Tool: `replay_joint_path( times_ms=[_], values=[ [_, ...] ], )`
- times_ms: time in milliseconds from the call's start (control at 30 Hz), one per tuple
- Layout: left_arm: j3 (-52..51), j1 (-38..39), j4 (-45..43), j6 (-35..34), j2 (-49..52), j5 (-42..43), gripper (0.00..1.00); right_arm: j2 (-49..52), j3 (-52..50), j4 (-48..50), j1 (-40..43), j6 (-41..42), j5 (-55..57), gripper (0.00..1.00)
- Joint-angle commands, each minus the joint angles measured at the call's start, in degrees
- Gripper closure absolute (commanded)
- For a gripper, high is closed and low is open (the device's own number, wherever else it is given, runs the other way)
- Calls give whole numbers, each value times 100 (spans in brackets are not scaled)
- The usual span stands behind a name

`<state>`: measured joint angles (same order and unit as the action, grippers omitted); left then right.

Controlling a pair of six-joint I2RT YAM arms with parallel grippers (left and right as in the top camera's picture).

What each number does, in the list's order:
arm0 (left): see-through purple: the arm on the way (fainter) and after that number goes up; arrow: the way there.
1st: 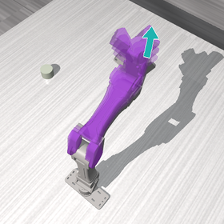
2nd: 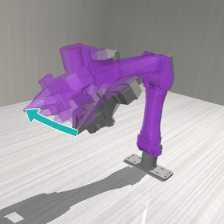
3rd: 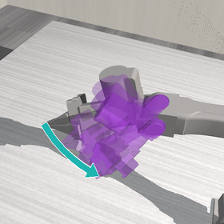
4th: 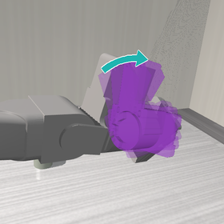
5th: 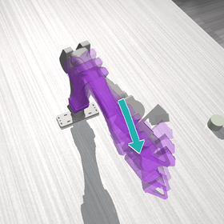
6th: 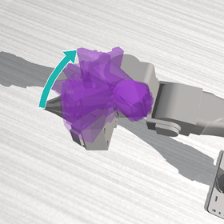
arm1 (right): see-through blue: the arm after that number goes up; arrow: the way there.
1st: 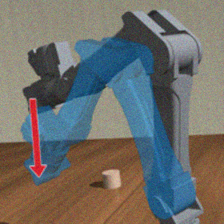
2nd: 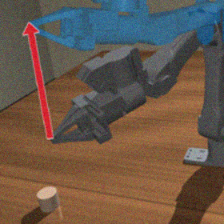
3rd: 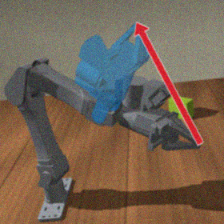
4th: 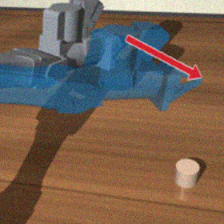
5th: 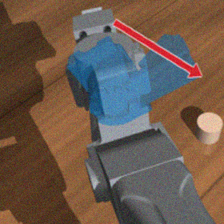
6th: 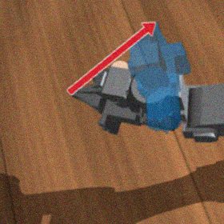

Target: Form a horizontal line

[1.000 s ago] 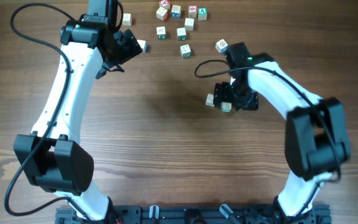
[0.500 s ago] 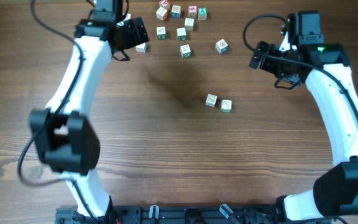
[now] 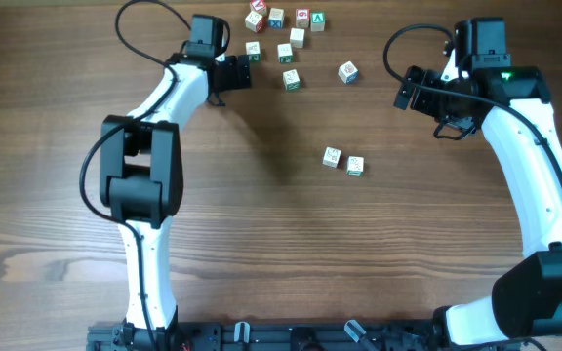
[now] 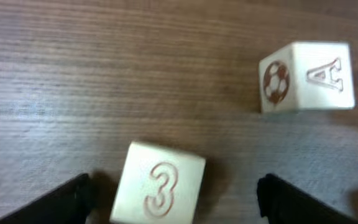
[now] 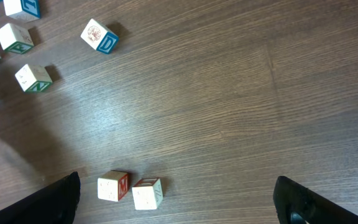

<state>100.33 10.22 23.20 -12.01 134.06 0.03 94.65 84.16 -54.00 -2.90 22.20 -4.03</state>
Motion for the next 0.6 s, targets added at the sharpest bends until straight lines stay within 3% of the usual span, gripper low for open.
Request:
replay_joint_path(
  times_ms=[0,200,467,567],
  values=[
    [-26,-9,-229,133,260,81,36,66,9,-4,-2,-109,46,0],
    [-26,-11,-74,138,236,-129,73,66,9,-4,-2,-103,46,0],
    [-24,31,1731,138,-673,-146,94,66,9,13,-2,-109,133,0],
    [-24,114,2736,804,-1180,387,94,66,9,4,-2,-105,133,0]
  ],
)
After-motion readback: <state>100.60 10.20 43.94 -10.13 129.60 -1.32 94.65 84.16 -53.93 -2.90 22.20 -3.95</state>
